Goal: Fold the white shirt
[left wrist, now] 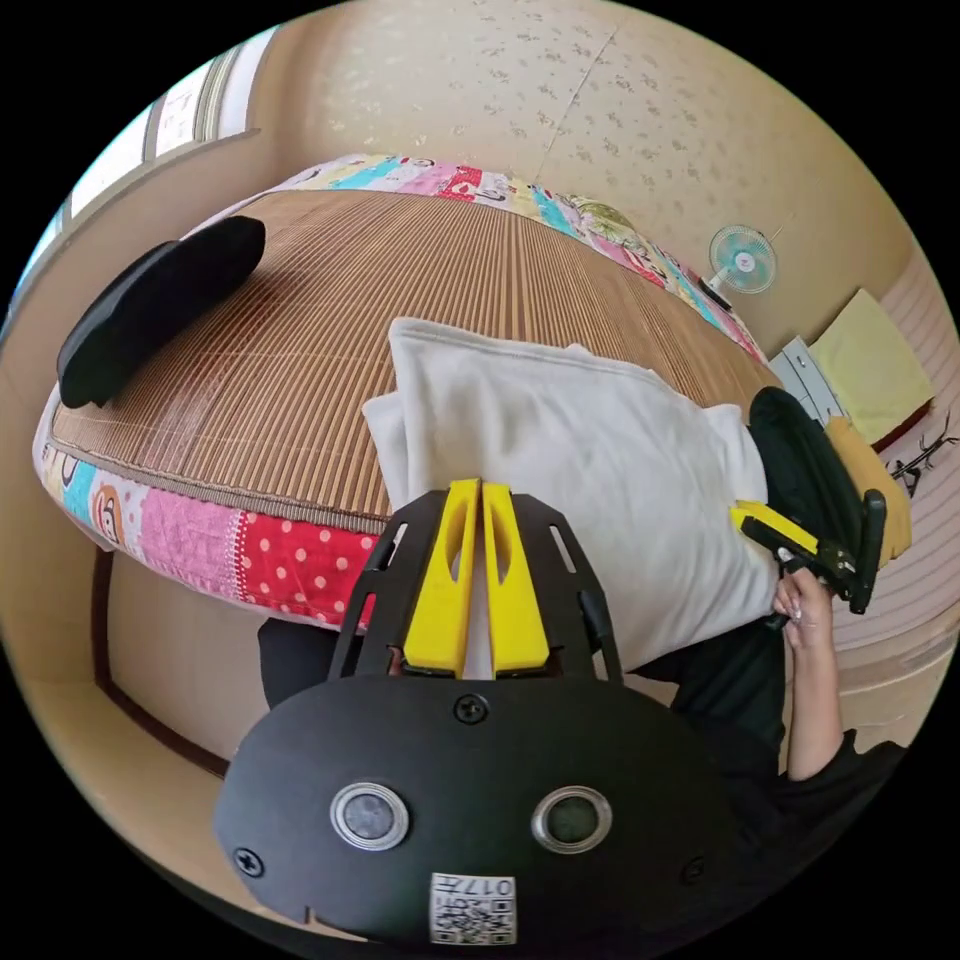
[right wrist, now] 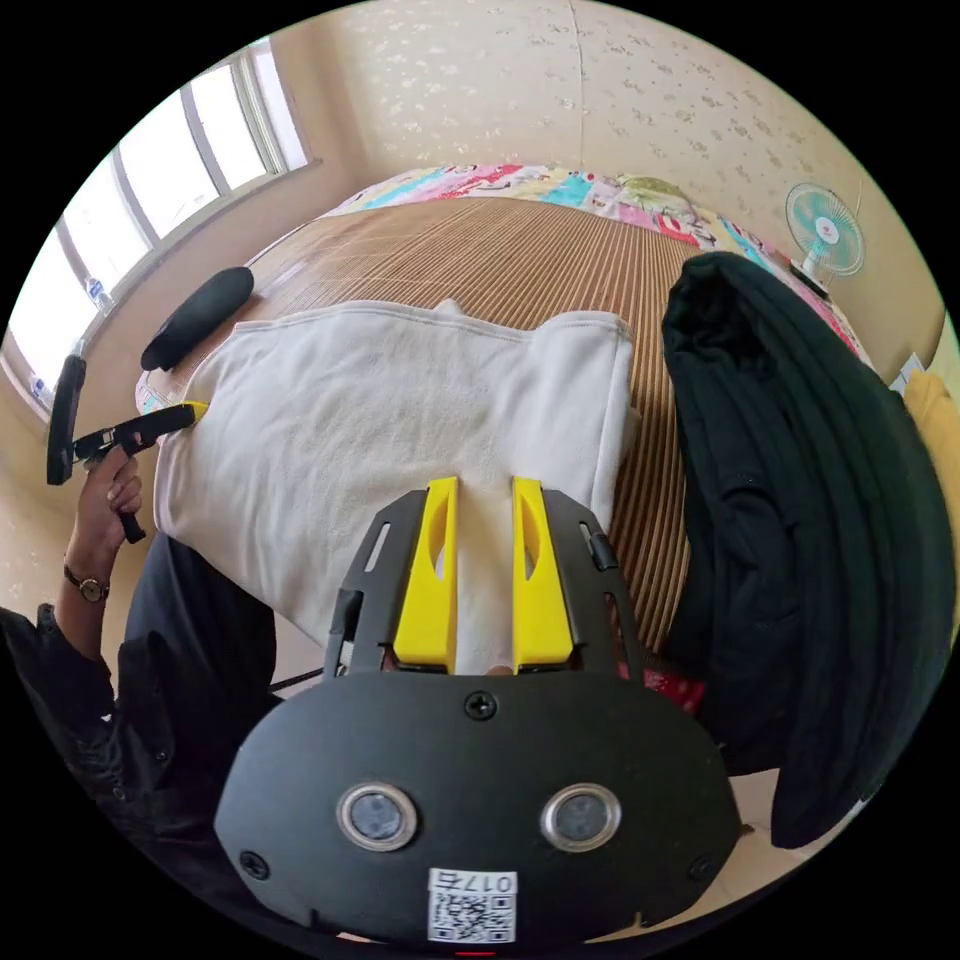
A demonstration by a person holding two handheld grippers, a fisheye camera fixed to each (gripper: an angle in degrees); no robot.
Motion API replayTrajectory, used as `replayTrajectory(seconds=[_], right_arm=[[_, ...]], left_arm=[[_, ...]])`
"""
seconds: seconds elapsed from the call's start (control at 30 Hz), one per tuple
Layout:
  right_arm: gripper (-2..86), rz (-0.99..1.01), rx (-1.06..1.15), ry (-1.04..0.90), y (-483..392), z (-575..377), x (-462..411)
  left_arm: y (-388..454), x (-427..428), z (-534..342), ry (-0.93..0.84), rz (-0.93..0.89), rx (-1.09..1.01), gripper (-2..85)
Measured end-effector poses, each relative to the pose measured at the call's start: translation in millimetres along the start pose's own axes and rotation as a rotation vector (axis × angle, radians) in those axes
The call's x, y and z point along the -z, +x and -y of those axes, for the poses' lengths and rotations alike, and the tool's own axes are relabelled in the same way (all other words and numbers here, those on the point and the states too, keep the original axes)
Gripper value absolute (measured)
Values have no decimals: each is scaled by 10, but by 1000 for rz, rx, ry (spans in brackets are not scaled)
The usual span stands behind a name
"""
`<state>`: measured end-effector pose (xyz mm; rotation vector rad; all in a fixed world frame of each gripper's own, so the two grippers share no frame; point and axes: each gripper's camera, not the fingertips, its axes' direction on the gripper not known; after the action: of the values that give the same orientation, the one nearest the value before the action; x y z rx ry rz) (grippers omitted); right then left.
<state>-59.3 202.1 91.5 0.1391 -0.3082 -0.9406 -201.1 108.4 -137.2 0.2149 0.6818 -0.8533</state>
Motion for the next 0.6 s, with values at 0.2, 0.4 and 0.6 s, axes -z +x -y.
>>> replayTrajectory(seconds=[0.2,0.4,0.6], right_arm=[[79,-185,127,-68,-144,357,-254],[77,126,-107,-29,757,737,-408],[63,292,-219,81,1290,666,-540]], left_arm=[[135,-292,296,15,53,15,-10],[153,-623,776,30,142,-45,-10],[-10,-674,961,78,144,-68,-9]])
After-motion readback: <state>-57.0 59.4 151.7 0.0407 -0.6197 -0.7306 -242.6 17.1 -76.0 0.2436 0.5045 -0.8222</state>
